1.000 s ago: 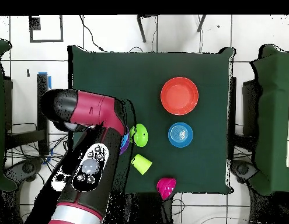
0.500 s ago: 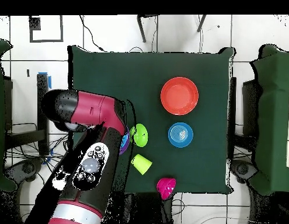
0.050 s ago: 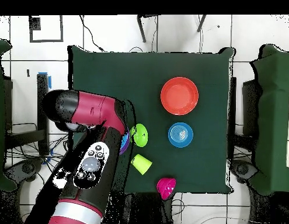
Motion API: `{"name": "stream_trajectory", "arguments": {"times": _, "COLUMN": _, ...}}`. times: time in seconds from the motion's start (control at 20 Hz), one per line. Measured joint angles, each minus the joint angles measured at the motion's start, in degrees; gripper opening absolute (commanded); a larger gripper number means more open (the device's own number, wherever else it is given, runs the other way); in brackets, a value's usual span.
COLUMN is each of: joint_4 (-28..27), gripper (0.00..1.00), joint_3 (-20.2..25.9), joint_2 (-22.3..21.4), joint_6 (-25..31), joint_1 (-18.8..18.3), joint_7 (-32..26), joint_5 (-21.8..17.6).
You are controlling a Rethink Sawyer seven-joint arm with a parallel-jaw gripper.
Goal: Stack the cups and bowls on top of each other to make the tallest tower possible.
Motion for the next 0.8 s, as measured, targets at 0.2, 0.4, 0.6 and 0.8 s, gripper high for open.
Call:
{"name": "stream_trajectory", "arguments": {"times": 0.2, "joint_4": 0.0, "gripper": 1.0, "joint_3": 0.0, "joint_2": 0.0, "joint_6": 0.0, "joint_1": 0.0, "joint_7": 0.0, "joint_5": 0.0}}
{"name": "stream_trajectory", "arguments": {"times": 0.4, "joint_4": 0.0, "gripper": 1.0, "joint_3": 0.01, "joint_2": -0.05, "joint_6": 0.01, "joint_1": -0.01, "joint_7": 0.0, "joint_5": -0.01}}
{"name": "stream_trajectory", "arguments": {"times": 0.6, "joint_4": 0.0, "gripper": 1.0, "joint_3": 0.0, "joint_2": -0.33, "joint_6": 0.4, "joint_1": -0.2, "joint_7": 0.0, "joint_5": -0.04}}
{"name": "stream_trajectory", "arguments": {"times": 0.8, "joint_4": 0.01, "gripper": 1.0, "joint_3": 0.01, "joint_2": -1.05, "joint_6": 1.5, "joint_1": -0.79, "joint_7": 0.0, "joint_5": -0.06}}
